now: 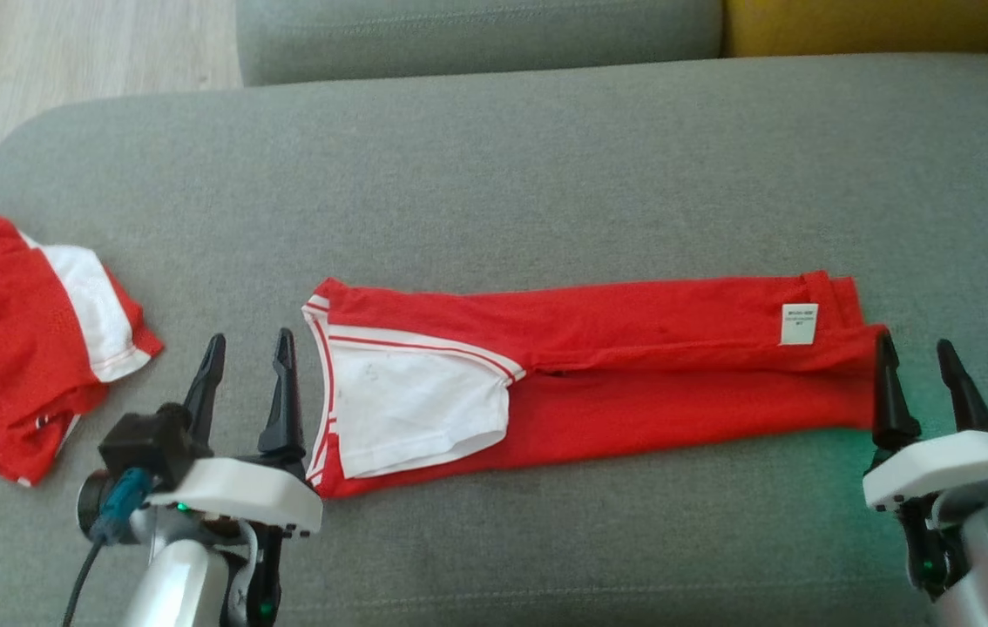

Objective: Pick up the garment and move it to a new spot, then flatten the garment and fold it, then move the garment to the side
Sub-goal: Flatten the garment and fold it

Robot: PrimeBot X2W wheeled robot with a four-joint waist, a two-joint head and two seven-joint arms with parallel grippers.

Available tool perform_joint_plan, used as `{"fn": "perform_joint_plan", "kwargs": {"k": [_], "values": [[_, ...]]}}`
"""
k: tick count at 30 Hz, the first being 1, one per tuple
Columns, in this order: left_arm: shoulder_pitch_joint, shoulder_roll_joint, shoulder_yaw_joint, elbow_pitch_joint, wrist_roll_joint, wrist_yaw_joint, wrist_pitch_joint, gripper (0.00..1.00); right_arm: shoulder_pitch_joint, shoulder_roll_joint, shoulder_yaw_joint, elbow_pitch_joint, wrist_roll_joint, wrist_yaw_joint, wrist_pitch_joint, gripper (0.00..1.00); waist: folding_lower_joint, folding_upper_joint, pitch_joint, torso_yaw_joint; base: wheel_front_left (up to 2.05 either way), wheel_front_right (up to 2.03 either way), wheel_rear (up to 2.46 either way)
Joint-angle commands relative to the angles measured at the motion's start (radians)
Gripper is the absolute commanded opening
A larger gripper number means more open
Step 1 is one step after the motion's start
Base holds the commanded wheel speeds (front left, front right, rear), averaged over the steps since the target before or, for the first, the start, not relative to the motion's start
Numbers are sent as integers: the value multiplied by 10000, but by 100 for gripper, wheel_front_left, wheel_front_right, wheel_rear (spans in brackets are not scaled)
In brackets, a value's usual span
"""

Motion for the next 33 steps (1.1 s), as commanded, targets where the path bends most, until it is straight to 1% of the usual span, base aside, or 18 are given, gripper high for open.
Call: {"fn": "perform_joint_plan", "kwargs": {"k": [1, 6, 11, 16, 20, 21, 22, 25, 27, 28, 31, 32, 33], "values": [[-375, -15, 428, -242, 156, -66, -120, 100, -487, -23, 70, -137, -120, -9, 44, 100, 0, 0, 110, 63, 0, 0, 0], [-484, -259, 526, -93, 583, -375, -121, 100, -992, 205, -475, 637, -161, -9, 337, 100, 0, 0, 448, 273, 0, 0, 0], [-638, -414, 524, 84, 856, -605, -121, 100, -1484, 199, -821, 1581, -338, -9, 602, 100, 0, 0, 753, 460, 0, 0, 0], [-839, -498, 541, 137, 1044, -727, -121, 100, -1969, 201, -1112, 2475, -524, -9, 805, 100, 0, 0, 983, 596, 0, 0, 0], [-939, -533, 597, 175, 1112, -769, -121, 100, -2269, 377, -998, 3034, -516, -9, 1110, 100, 0, 0, 1056, 626, 0, 0, 0], [-954, -539, 612, 185, 1125, -776, -121, 100, -2318, 441, -903, 3096, -419, -9, 1187, 8, 0, 0, 1062, 624, 0, 0, 0], [-963, -544, 628, 195, 1136, -780, -121, 100, -2355, 470, -819, 3130, -325, -9, 1213, 0, 0, 0, 1060, 615, 0, 0, 0], [-969, -554, 675, 239, 1168, -779, -122, 100, -2406, 389, -600, 3198, -186, -9, 1151, 0, 0, 0, 1031, 574, 0, 0, 0], [-969, -559, 686, 288, 1187, -778, -122, 100, -2438, 202, -590, 3245, -199, -9, 969, 0, 0, 0, 985, 543, 0, 0, 0], [-970, -562, 685, 345, 1194, -785, -122, 100, -2509, -52, -721, 3328, -290, -9, 713, 0, 0, 0, 919, 516, 0, 0, 0], [-962, -566, 682, 409, 1171, -790, -122, 100, -2700, -486, -1214, 3534, -526, -9, 385, 0, 0, 0, 798, 478, 0, 0, 0], [-962, -566, 682, 409, 1171, -790, -122, 100, -2700, -486, -1214, 3534, -526, -9, 385, 0, 0, 0, 798, 478, 0, 0, 0], [-953, -567, 669, 421, 1139, -784, -122, 100, -2775, -652, -1444, 3625, -672, -9, 295, 0, 0, 0, 764, 468, 0, 0, 0]]}}
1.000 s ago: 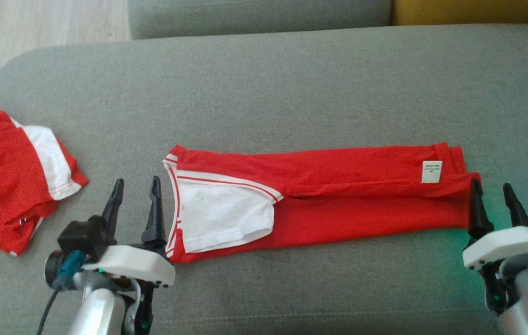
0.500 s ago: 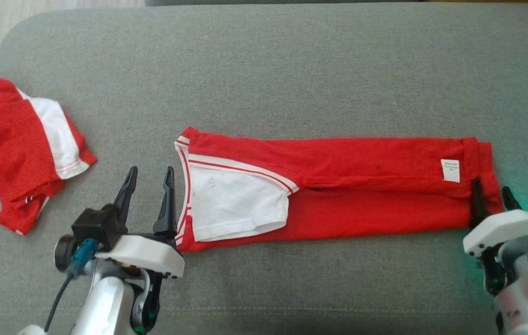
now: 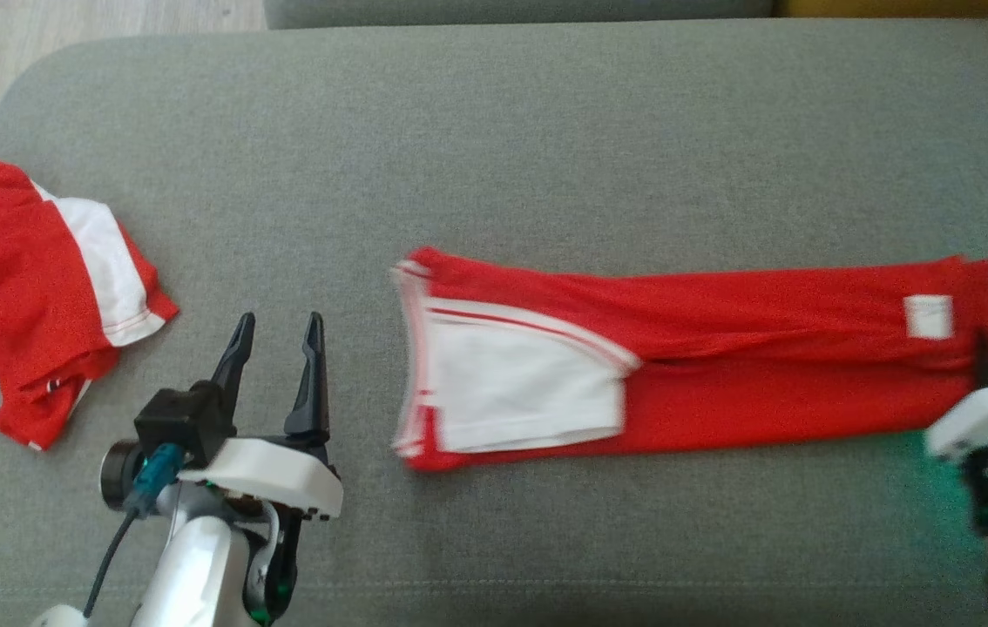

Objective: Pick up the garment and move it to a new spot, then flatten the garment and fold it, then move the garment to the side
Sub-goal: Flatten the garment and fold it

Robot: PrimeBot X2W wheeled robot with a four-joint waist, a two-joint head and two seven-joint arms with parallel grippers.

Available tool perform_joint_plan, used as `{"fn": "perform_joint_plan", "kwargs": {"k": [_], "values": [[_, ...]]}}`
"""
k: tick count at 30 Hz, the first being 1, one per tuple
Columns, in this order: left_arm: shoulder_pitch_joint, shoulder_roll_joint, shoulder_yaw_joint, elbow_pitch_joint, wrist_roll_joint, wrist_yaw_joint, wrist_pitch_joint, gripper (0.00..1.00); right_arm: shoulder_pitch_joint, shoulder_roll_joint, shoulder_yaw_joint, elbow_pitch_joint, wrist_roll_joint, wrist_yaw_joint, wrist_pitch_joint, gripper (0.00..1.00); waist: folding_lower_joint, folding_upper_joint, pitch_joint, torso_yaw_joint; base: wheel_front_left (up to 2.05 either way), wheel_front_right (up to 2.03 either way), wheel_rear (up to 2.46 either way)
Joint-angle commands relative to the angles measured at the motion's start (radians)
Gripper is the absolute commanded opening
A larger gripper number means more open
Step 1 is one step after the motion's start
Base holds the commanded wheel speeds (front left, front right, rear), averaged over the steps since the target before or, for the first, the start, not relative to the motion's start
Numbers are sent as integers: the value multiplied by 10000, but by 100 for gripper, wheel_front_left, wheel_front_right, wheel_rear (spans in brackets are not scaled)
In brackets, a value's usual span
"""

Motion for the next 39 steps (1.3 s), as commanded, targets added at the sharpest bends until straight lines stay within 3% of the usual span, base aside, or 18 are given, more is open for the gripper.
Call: {"fn": "perform_joint_plan", "kwargs": {"k": [1, 6, 11, 15, 18, 22, 30, 39], "values": [[-377, 29, 326, -255, -30, 7, -122, 100, -496, -548, -160, -149, -287, -9, -240, 0, 0, 0, -68, -20, 0, 0, 0], [-291, 28, 197, -216, -213, 81, -122, 100, -856, -1096, -1436, 231, -1659, -9, -506, 0, 0, 0, -278, -12, 0, 0, 0], [-132, 27, 172, -134, -379, 148, -122, 100, -1085, -420, -1786, 179, -2419, -9, -488, 0, 0, 0, -592, -15, 0, 0, 0], [56, 27, 176, -71, -485, 185, -122, 100, -1191, 423, -1417, -169, -2376, -9, -224, 0, 0, 0, -910, -71, 0, 0, 0], [197, 27, 219, -55, -529, 199, -122, 100, -1229, 1211, -808, -660, -1794, -9, 201, 0, 0, 0, -1115, -136, 0, 0, 0], [317, 27, 237, -82, -568, 204, -122, 100, -994, 1701, 620, -1794, -636, -9, 920, 0, 0, 0, -1265, -183, 0, 0, 0], [338, 26, 121, -106, -607, 175, -122, 100, 129, 1792, 3824, -4582, 3396, -9, 2129, 0, 0, 0, -1260, -45, 0, 0, 0], [255, 26, 3, -73, -636, 162, -122, 100, 395, 1794, 5655, -4769, 4996, -9, 1478, 0, 0, 0, -962, 380, 0, 0, 0]]}}
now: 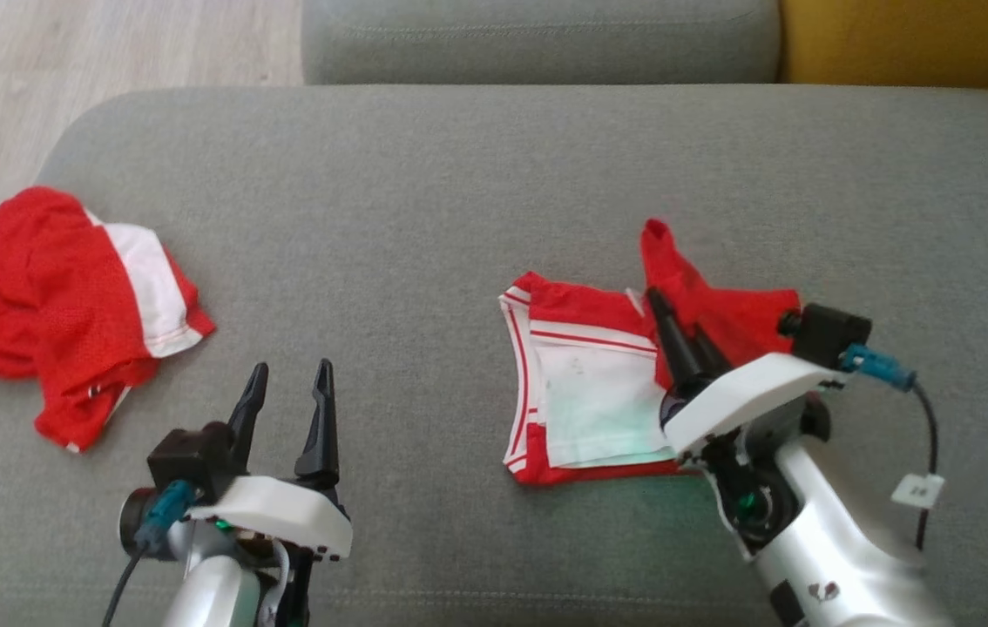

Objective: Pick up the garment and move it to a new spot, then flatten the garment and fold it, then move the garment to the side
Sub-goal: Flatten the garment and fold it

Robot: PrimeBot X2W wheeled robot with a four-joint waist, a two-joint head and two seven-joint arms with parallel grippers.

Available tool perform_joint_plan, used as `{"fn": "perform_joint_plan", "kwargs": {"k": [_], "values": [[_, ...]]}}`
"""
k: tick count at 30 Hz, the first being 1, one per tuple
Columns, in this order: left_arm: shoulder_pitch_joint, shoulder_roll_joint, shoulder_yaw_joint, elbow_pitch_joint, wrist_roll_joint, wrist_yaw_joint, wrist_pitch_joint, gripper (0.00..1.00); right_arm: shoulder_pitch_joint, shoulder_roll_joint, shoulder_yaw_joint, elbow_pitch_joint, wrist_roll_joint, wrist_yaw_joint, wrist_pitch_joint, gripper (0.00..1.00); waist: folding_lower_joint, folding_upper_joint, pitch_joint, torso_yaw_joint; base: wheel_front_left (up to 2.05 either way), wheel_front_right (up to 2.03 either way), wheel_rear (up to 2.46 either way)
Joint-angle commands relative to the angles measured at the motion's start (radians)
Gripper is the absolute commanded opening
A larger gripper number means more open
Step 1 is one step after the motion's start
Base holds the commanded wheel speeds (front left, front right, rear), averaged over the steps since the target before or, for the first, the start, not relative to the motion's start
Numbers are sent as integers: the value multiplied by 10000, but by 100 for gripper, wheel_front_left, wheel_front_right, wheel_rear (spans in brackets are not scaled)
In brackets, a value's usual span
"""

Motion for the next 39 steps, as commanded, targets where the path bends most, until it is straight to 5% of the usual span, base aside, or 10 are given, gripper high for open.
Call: {"fn": "perform_joint_plan", "kwargs": {"k": [1, 13, 15, 16, 27, 32, 39], "values": [[-400, 32, 214, -305, -48, -6, -122, 100, -420, 74, 400, -169, 241, -9, -260, 0, 0, 0, 121, 123, 0, 0, 0], [-594, 32, -91, -253, -220, 115, -122, 100, -993, 75, 2542, 1090, 1848, -9, -1308, 0, 0, 0, 526, 523, 0, 0, 0], [-590, 32, -97, -243, -227, 131, -122, 100, -1059, 75, 2899, 1294, 2046, -9, -1325, 48, 0, 0, 522, 521, 0, 0, 0], [-583, 32, -88, -238, -226, 135, -122, 100, -1081, 75, 3068, 1399, 2159, -9, -1295, 100, 0, 0, 517, 510, 0, 0, 0], [-499, 32, 76, -130, -152, 110, -122, 100, -1963, 75, 3571, 2346, 2247, -9, -1843, 100, 0, 0, 242, 43, 0, 0, 0], [-407, 32, 171, -132, -91, 91, -122, 100, -2553, -54, 2768, 3219, 1115, -9, -2153, 100, 0, 0, 55, -289, 0, 0, 0], [-346, 32, 217, -178, -52, 60, -122, 100, -2511, -1259, 1381, 3410, -962, -9, -2276, 100, 0, 0, -84, -613, 0, 0, 0]]}}
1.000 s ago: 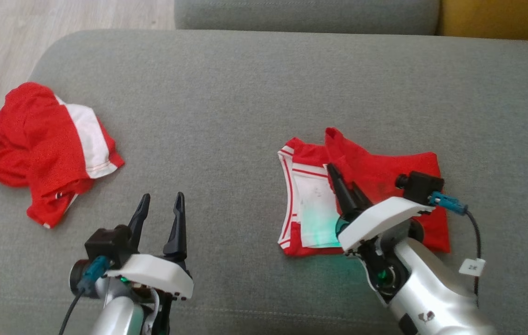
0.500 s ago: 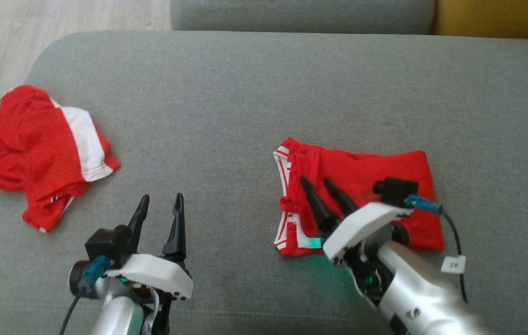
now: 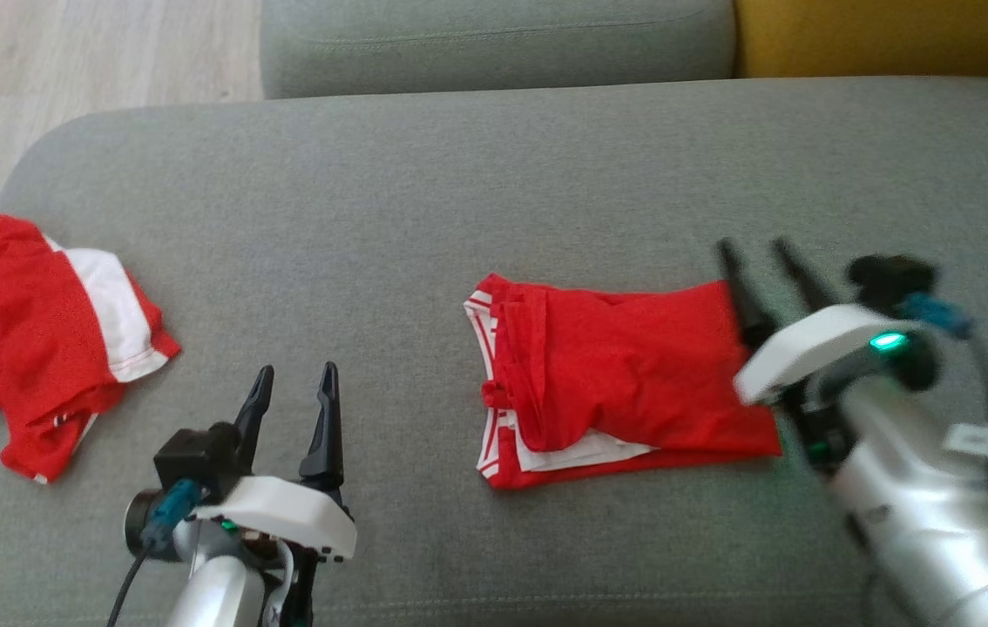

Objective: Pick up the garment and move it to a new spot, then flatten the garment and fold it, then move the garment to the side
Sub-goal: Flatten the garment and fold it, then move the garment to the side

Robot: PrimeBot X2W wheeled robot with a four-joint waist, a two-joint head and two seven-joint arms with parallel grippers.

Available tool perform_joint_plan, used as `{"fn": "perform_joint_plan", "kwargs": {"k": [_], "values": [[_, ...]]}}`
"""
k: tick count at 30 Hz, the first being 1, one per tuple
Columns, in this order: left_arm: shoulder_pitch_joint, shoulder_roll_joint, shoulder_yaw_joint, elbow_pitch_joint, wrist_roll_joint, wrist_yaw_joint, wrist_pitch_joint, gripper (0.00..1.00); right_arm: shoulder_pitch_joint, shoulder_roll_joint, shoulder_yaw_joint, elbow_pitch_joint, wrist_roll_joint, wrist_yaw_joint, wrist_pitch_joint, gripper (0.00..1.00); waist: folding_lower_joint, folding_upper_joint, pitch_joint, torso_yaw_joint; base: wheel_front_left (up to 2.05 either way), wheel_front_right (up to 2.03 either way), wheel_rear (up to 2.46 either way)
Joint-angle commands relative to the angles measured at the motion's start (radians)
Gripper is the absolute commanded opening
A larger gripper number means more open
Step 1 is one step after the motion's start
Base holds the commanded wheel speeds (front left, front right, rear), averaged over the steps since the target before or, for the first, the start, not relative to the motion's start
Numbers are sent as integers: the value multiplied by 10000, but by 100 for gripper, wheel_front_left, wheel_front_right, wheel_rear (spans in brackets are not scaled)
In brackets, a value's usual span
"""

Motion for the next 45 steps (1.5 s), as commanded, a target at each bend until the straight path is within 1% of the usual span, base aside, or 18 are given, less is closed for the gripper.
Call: {"fn": "perform_joint_plan", "kwargs": {"k": [1, 5, 8, 9, 11, 14, 18, 22, 25, 35, 40, 45], "values": [[-271, 32, 403, -371, 60, -27, -122, 100, -11, -234, -374, -573, -654, -7, -135, 100, 0, 0, -25, -94, 0, 0, 0], [-229, 32, 406, -494, 46, -44, -122, 100, 995, -626, -1648, -1633, -2045, -7, -138, 100, 0, 0, -47, -202, 0, 0, 0], [-162, 32, 384, -593, -51, -4, -122, 100, 1944, -670, -2670, -2636, -2960, -7, -139, 100, 0, 0, -59, -255, 0, 0, 0], [-162, 32, 384, -593, -51, -4, -122, 100, 1944, -670, -2670, -2636, -2960, -7, -139, 100, 0, 0, -59, -255, 0, 0, 0], [-112, 32, 364, -659, -85, 35, -122, 100, 2553, -587, -3243, -3322, -3579, -7, -139, 100, 0, 0, -57, -287, 0, 0, 0], [-22, 32, 322, -778, -44, 67, -122, 100, 3318, -290, -4015, -4201, -4277, -7, -140, 100, 0, 0, -41, -326, 0, 0, 0], [115, 32, 357, -1065, -48, 146, -122, 100, 3972, 151, -4646, -4988, -5030, -7, -140, 100, 0, 0, 16, -350, 0, 0, 0], [215, 32, 350, -1284, -6, 204, -122, 100, 4296, 442, -4952, -5364, -5510, -7, -140, 100, 0, 0, 53, -310, 0, 0, 0], [251, 32, 357, -1405, 79, 230, -122, 100, 4401, 544, -5040, -5477, -5729, -7, -140, 100, 0, 0, 57, -264, 0, 0, 0], [262, 32, 372, -1568, 150, 232, -122, 100, 4443, 665, -5120, -5544, -5880, -7, -141, 100, 0, 0, 102, -151, 0, 0, 0], [154, 32, 279, -1634, 172, 238, -122, 100, 4191, 735, -5037, -5323, -5723, -7, -141, 100, 0, 0, 476, -104, 0, 0, 0], [-135, 31, 92, -1592, 236, 216, -122, 100, 3637, 801, -4669, -4605, -5383, -7, 148, 100, 0, 0, 1001, 16, 0, 0, 0]]}}
